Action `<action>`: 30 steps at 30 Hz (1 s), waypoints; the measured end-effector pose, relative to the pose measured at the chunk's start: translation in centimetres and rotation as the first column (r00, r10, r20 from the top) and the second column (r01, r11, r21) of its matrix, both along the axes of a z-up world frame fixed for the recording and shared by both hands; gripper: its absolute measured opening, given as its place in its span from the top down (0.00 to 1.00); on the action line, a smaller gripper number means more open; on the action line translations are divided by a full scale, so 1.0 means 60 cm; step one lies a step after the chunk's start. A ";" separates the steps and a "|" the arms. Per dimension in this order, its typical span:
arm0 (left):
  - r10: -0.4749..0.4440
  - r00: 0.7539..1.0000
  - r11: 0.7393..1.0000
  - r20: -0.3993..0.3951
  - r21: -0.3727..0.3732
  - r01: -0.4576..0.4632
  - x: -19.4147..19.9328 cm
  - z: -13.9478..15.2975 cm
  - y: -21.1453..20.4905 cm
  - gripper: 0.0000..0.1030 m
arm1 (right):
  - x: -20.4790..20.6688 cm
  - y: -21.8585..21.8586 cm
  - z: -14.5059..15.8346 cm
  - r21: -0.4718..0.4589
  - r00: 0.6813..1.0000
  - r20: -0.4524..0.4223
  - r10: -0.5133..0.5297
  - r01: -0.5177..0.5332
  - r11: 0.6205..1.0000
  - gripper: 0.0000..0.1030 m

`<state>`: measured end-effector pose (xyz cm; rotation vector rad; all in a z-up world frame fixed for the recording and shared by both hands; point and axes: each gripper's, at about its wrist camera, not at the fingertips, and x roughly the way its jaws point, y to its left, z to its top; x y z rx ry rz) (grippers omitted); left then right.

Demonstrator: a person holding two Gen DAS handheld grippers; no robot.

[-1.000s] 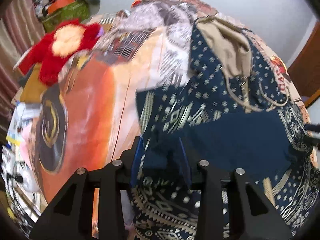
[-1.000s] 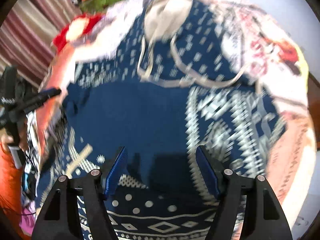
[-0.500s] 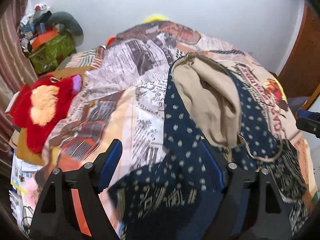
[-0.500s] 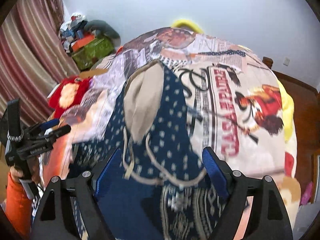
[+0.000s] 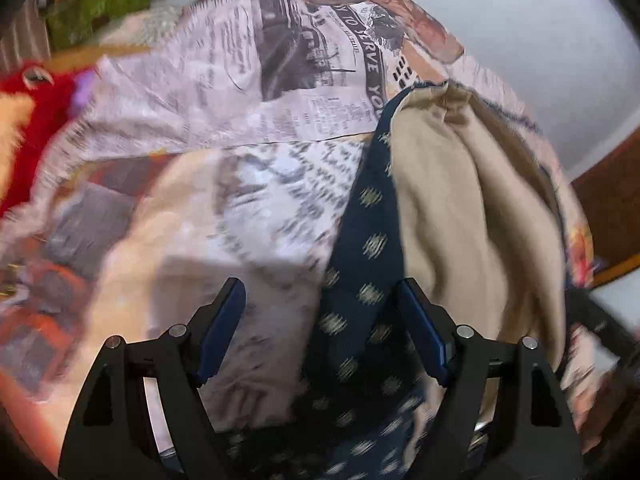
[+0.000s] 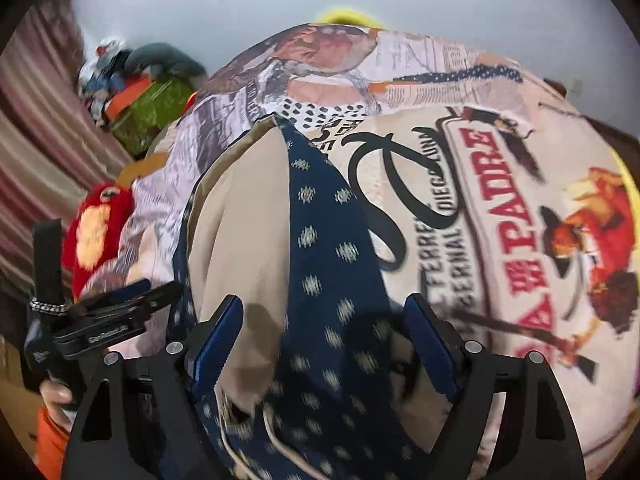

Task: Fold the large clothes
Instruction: 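Grasp the hood edge of the navy hoodie with both grippers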

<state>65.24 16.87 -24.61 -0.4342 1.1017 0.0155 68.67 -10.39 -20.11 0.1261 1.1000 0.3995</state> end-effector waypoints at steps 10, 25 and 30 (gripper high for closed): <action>-0.048 0.998 0.999 0.037 -0.020 0.049 0.006 0.015 -0.049 0.87 | 0.005 0.032 -0.019 0.078 0.994 0.091 -0.055 0.048 0.996 0.67; -0.299 0.942 0.954 0.151 0.039 0.296 -0.221 0.174 -0.103 0.88 | -0.163 -0.005 0.071 0.136 0.988 0.097 0.123 -0.135 0.981 0.81; -0.378 0.921 0.925 0.089 0.072 0.373 -0.323 0.144 -0.130 0.88 | -0.273 -0.025 0.074 0.114 0.979 0.058 0.195 -0.200 0.973 0.81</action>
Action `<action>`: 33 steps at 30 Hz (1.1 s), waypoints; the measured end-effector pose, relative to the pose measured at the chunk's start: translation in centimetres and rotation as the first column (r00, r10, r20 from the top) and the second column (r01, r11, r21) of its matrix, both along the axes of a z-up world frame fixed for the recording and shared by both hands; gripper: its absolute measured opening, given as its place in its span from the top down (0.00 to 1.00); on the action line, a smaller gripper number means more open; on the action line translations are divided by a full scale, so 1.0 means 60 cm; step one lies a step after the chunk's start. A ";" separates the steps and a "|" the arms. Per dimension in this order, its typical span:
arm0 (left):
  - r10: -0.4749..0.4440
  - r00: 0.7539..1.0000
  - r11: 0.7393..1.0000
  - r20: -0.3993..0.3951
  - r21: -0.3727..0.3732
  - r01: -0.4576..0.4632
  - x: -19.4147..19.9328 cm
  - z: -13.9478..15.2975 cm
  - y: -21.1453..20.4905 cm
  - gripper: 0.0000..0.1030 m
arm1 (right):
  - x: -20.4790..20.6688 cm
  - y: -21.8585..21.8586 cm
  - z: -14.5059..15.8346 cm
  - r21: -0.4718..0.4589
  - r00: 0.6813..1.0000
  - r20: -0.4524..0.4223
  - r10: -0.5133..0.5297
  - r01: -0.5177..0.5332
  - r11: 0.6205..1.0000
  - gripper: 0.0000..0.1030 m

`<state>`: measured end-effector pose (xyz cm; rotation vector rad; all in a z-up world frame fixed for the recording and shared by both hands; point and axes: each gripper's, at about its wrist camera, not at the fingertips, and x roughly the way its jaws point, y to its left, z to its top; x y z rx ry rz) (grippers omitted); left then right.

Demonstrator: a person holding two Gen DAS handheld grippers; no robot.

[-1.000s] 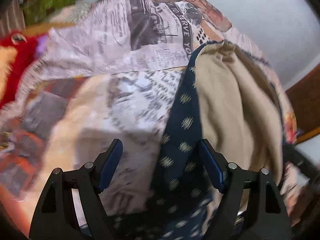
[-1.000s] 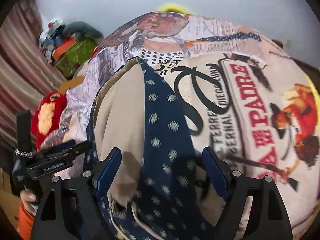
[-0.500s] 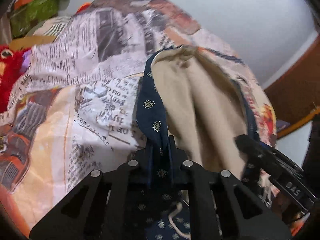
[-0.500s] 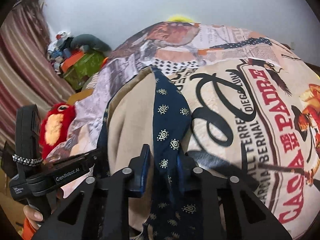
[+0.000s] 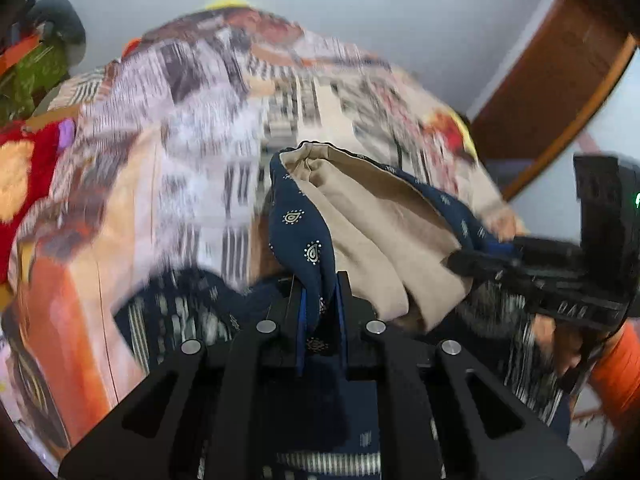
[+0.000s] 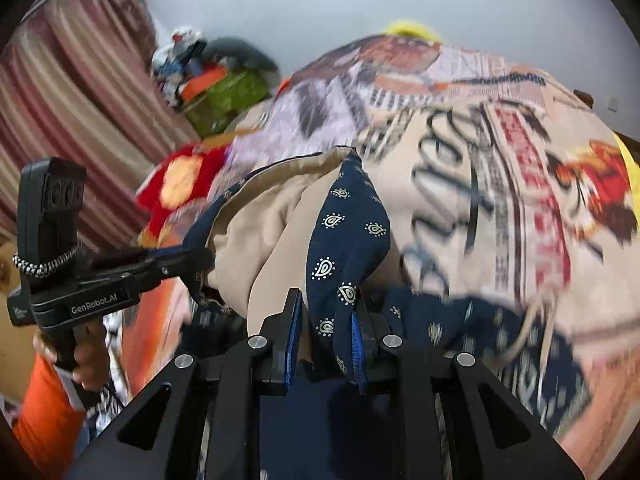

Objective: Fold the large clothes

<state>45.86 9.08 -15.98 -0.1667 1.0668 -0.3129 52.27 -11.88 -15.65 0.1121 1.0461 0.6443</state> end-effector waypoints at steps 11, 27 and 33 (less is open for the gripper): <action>0.026 0.991 0.994 -0.134 0.107 -0.011 -0.122 -0.093 -0.003 0.76 | -0.149 -0.025 -0.064 -0.141 0.985 -0.168 0.033 -0.057 0.988 0.72; 0.148 0.987 0.989 -0.064 0.007 -0.148 0.003 -0.048 0.049 0.36 | -0.093 -0.020 0.014 -0.097 0.997 -0.072 -0.006 -0.001 0.995 0.19; 0.122 0.979 0.988 -0.164 -0.072 -0.136 0.065 -0.113 0.030 0.36 | -0.018 0.016 -0.056 -0.062 0.980 -0.197 -0.023 0.011 0.998 0.19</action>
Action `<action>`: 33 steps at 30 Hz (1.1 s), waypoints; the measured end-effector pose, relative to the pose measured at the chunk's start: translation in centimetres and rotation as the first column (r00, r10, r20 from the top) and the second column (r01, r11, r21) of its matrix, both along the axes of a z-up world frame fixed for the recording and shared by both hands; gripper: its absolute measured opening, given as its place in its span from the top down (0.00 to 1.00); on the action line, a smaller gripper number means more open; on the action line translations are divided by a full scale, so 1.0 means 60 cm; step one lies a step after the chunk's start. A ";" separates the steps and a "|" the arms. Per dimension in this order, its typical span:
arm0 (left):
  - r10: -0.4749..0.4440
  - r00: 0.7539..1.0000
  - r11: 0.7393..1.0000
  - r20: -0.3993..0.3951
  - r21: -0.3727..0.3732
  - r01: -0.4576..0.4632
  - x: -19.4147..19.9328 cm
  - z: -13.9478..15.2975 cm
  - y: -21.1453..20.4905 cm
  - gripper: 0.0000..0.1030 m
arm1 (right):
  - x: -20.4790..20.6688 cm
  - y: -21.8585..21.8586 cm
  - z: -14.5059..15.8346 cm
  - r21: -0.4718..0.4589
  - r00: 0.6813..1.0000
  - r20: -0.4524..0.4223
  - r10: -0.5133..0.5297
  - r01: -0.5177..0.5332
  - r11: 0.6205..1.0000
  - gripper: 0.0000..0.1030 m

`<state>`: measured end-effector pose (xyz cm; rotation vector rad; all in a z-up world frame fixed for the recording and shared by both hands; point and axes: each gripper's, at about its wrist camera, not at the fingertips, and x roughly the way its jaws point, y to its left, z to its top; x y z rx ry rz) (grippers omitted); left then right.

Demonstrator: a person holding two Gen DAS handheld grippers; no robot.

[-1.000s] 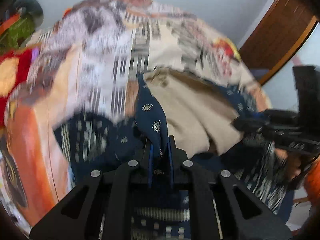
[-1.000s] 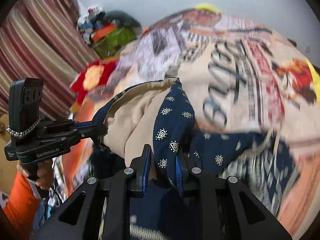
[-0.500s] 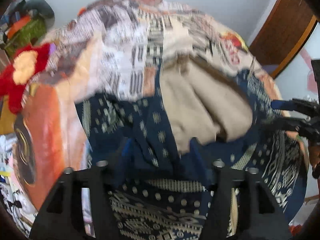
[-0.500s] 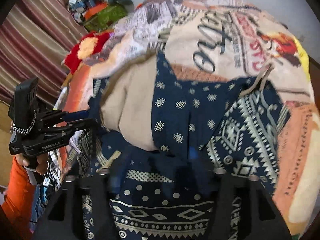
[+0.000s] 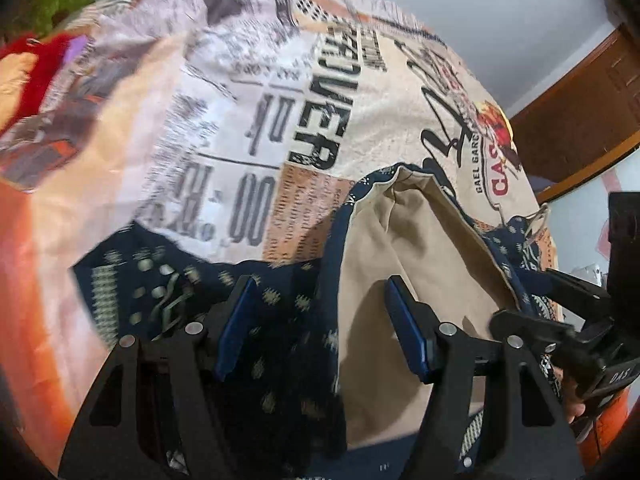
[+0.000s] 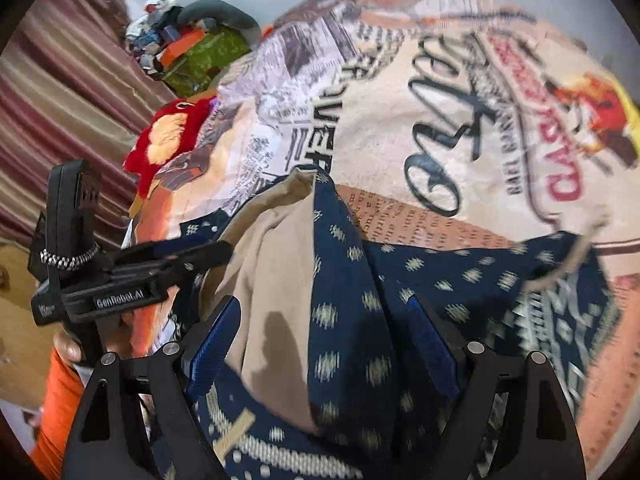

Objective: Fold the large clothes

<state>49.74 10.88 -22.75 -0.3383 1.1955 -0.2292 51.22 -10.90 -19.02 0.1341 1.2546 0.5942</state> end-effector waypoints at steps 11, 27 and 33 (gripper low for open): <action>-0.110 0.980 0.991 0.164 0.088 0.096 -0.064 0.055 -0.026 0.91 | -0.003 0.025 -0.023 0.014 0.996 0.026 0.087 -0.087 0.996 0.72; -0.181 0.962 0.978 0.204 0.142 0.153 -0.295 0.098 -0.039 0.90 | -0.218 -0.011 0.062 0.019 0.976 0.089 0.201 -0.203 0.979 0.72; -0.148 0.979 0.983 0.138 0.129 0.131 -0.370 0.057 -0.022 0.48 | -0.263 -0.025 0.041 -0.058 0.979 0.014 0.206 -0.205 0.977 0.56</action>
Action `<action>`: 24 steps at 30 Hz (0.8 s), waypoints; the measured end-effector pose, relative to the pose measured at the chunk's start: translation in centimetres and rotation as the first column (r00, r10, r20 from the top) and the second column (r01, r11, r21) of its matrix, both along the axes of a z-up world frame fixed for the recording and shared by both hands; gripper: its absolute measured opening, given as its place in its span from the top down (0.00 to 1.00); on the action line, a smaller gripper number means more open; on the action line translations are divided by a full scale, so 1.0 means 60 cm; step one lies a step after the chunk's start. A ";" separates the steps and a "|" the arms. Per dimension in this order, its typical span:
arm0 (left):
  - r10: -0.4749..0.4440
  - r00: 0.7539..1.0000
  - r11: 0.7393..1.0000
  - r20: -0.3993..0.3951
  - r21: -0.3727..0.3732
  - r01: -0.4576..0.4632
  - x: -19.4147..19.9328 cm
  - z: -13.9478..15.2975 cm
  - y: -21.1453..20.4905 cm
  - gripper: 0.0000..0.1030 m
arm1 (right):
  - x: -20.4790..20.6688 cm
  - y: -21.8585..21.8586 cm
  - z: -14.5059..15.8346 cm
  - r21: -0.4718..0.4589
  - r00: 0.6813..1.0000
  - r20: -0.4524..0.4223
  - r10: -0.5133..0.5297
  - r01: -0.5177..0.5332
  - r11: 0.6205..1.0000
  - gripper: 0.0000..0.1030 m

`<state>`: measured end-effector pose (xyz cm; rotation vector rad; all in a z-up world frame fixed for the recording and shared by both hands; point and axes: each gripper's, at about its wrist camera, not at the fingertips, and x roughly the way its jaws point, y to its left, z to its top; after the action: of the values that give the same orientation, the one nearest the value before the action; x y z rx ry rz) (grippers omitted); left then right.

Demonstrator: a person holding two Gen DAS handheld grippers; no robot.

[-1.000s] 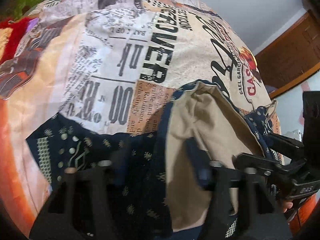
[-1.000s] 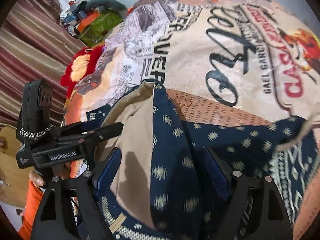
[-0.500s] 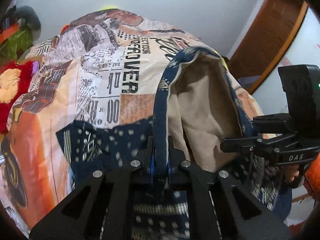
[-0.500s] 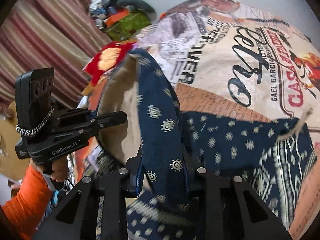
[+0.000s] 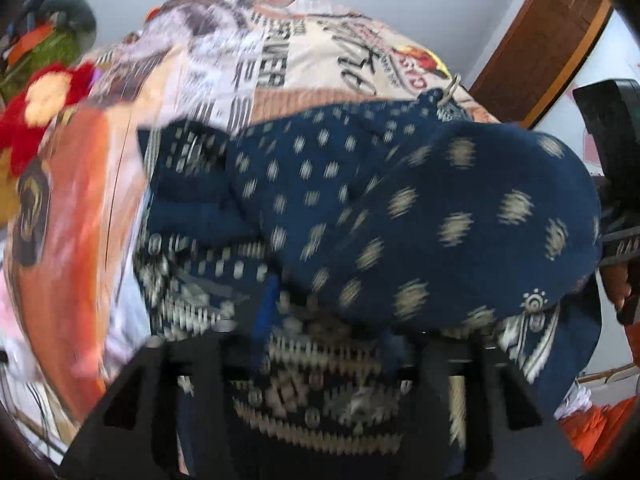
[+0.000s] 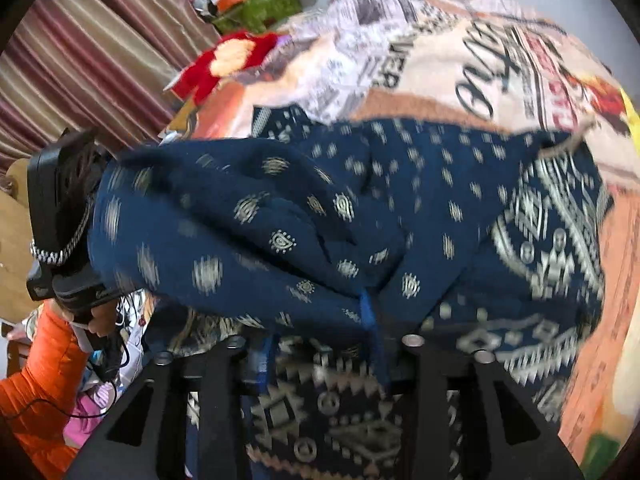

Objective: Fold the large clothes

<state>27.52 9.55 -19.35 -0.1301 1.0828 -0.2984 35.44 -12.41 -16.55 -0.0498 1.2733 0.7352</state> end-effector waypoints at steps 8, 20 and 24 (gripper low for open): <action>0.130 0.991 0.991 -0.041 0.025 -0.129 -0.056 -0.014 0.070 0.46 | -0.030 -0.037 0.011 0.024 0.999 0.001 -0.038 0.038 0.999 0.27; 0.340 0.940 0.940 -0.016 -0.029 -0.340 0.080 0.008 0.171 0.36 | 0.016 -0.164 0.053 0.049 0.967 0.048 -0.252 0.249 0.967 0.22; 0.380 0.919 0.922 -0.107 -0.041 -0.386 0.159 -0.048 0.194 0.36 | 0.080 -0.213 0.043 0.055 0.926 0.032 -0.375 0.373 0.926 0.21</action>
<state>37.03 21.17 -22.25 -0.4106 1.1191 0.0293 40.24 -25.17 -13.95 0.2119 1.1790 0.4306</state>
